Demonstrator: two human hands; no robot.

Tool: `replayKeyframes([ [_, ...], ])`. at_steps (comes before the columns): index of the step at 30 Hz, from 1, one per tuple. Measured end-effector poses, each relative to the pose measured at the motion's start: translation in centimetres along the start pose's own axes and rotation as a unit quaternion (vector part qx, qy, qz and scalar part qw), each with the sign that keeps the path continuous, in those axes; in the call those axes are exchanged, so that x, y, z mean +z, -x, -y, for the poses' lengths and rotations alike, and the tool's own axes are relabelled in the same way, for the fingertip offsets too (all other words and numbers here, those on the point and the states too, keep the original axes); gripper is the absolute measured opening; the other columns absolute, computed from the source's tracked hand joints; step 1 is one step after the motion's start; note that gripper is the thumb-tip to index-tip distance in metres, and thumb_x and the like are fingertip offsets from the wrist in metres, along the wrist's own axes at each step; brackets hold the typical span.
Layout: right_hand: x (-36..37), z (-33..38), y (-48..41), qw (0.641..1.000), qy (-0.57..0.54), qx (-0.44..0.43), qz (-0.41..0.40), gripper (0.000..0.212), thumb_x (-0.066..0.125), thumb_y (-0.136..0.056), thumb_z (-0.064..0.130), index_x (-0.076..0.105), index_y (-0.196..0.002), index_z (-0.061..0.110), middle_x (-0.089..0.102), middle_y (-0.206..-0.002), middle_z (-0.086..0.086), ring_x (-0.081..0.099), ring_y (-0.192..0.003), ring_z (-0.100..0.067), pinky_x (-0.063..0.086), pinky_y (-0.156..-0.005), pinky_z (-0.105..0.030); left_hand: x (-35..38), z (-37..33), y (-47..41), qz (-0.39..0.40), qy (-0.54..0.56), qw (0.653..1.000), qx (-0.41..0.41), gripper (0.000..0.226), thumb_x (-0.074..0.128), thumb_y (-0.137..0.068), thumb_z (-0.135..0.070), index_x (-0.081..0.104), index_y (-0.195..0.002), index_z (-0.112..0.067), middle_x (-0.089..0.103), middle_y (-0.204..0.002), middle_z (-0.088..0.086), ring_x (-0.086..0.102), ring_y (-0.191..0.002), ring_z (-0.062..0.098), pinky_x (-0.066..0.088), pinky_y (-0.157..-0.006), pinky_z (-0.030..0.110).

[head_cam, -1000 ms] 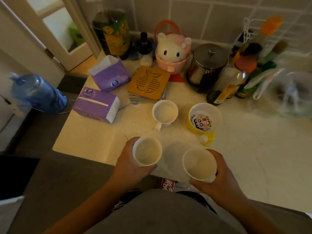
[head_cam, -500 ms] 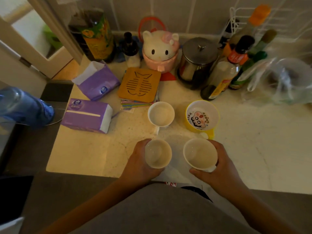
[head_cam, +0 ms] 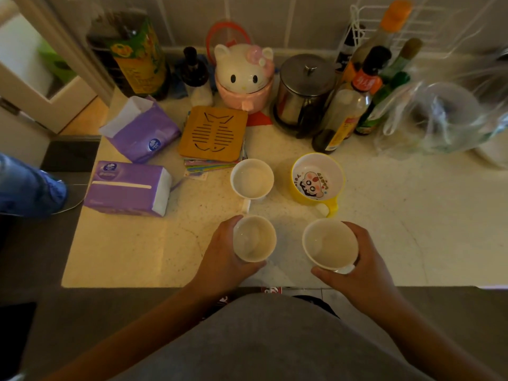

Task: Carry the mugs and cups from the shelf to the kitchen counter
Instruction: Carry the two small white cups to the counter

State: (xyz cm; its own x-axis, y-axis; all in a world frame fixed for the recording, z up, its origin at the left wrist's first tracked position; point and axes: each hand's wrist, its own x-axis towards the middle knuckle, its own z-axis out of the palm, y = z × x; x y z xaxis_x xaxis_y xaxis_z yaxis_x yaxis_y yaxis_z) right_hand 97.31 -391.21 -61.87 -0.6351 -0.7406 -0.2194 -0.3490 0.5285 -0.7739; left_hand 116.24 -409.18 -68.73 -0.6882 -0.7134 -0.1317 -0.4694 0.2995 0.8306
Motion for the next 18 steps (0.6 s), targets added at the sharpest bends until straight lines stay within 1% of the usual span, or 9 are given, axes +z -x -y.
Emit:
replayKeyframes([
  [2,0.0,-0.2,0.3,1.0,-0.006,0.004,-0.006,0.093,0.074,-0.044,0.073,0.028,-0.123,0.056,0.041,-0.113,0.048,0.046,-0.106,0.019,0.044,-0.07,-0.013,-0.2,0.1,0.1,0.017,-0.011,1.0,-0.014,0.103,0.087,-0.052,-0.054,0.034,-0.139,-0.035,0.047,-0.136,-0.016,0.045,-0.124,0.004,0.042,-0.103,0.034],
  [4,0.2,-0.5,0.6,1.0,-0.01,0.007,-0.013,0.093,0.075,-0.044,0.072,0.029,-0.123,0.056,0.041,-0.112,0.048,0.046,-0.105,0.02,0.044,-0.07,-0.013,-0.6,0.3,0.4,0.027,-0.022,0.999,-0.032,0.112,0.084,-0.049,-0.061,0.026,-0.143,-0.038,0.044,-0.138,-0.018,0.043,-0.125,0.004,0.041,-0.102,0.034],
  [6,0.4,-0.8,0.8,1.0,-0.014,0.013,-0.017,0.092,0.075,-0.043,0.071,0.028,-0.121,0.058,0.042,-0.112,0.047,0.047,-0.105,0.018,0.043,-0.07,-0.013,-1.3,0.6,1.0,0.02,-0.038,0.998,-0.047,0.111,0.078,-0.049,-0.069,0.022,-0.141,-0.044,0.04,-0.135,-0.025,0.04,-0.122,-0.001,0.038,-0.097,0.03],
  [8,0.7,-1.2,0.9,0.999,-0.018,0.02,-0.021,0.09,0.077,-0.043,0.07,0.027,-0.118,0.062,0.044,-0.112,0.042,0.051,-0.103,0.011,0.042,-0.071,-0.013,-2.3,1.3,1.6,-0.003,-0.088,0.995,-0.042,0.104,0.071,-0.053,-0.075,0.025,-0.141,-0.043,0.041,-0.137,-0.02,0.034,-0.122,-0.003,0.036,-0.098,0.031],
  [9,1.0,-1.4,1.0,0.999,-0.021,0.022,-0.024,0.09,0.079,-0.043,0.068,0.028,-0.116,0.063,0.044,-0.112,0.039,0.051,-0.102,0.008,0.042,-0.071,-0.013,-2.7,1.7,1.8,-0.012,-0.129,0.991,-0.032,0.103,0.067,-0.054,-0.077,0.028,-0.141,-0.039,0.04,-0.141,-0.014,0.032,-0.125,0.0,0.035,-0.102,0.034],
  [11,1.5,-2.0,1.1,0.999,-0.029,0.027,-0.027,0.089,0.081,-0.043,0.062,0.028,-0.114,0.063,0.045,-0.111,0.036,0.051,-0.101,0.007,0.042,-0.072,-0.015,-3.6,2.5,2.0,-0.005,-0.219,0.976,-0.014,0.106,0.058,-0.057,-0.084,0.029,-0.144,-0.03,0.034,-0.152,-0.004,0.023,-0.139,0.01,0.025,-0.113,0.041],
  [13,2.1,-2.5,1.2,0.999,-0.032,0.031,-0.029,0.089,0.083,-0.044,0.059,0.028,-0.115,0.061,0.046,-0.11,0.035,0.051,-0.1,0.007,0.042,-0.072,-0.016,-4.1,3.0,2.2,0.033,-0.288,0.957,-0.01,0.112,0.048,-0.058,-0.091,0.026,-0.147,-0.026,0.022,-0.159,0.001,0.008,-0.147,0.019,0.013,-0.119,0.047],
  [15,2.5,-3.0,1.3,0.998,-0.033,0.034,-0.028,0.091,0.083,-0.045,0.057,0.029,-0.118,0.058,0.045,-0.111,0.035,0.051,-0.1,0.008,0.042,-0.073,-0.015,-4.5,3.6,2.4,0.066,-0.337,0.939,-0.014,0.115,0.04,-0.059,-0.094,0.022,-0.15,-0.026,0.011,-0.162,0.002,-0.002,-0.149,0.021,0.005,-0.12,0.051],
  [18,3.1,-3.6,1.4,0.998,-0.038,0.037,-0.029,0.091,0.083,-0.047,0.057,0.028,-0.118,0.058,0.043,-0.112,0.036,0.05,-0.1,0.009,0.042,-0.072,-0.014,-4.7,4.2,2.6,0.082,-0.369,0.926,-0.012,0.115,0.034,-0.061,-0.096,0.018,-0.151,-0.026,0.005,-0.163,0.004,-0.006,-0.149,0.023,0.004,-0.119,0.053],
])
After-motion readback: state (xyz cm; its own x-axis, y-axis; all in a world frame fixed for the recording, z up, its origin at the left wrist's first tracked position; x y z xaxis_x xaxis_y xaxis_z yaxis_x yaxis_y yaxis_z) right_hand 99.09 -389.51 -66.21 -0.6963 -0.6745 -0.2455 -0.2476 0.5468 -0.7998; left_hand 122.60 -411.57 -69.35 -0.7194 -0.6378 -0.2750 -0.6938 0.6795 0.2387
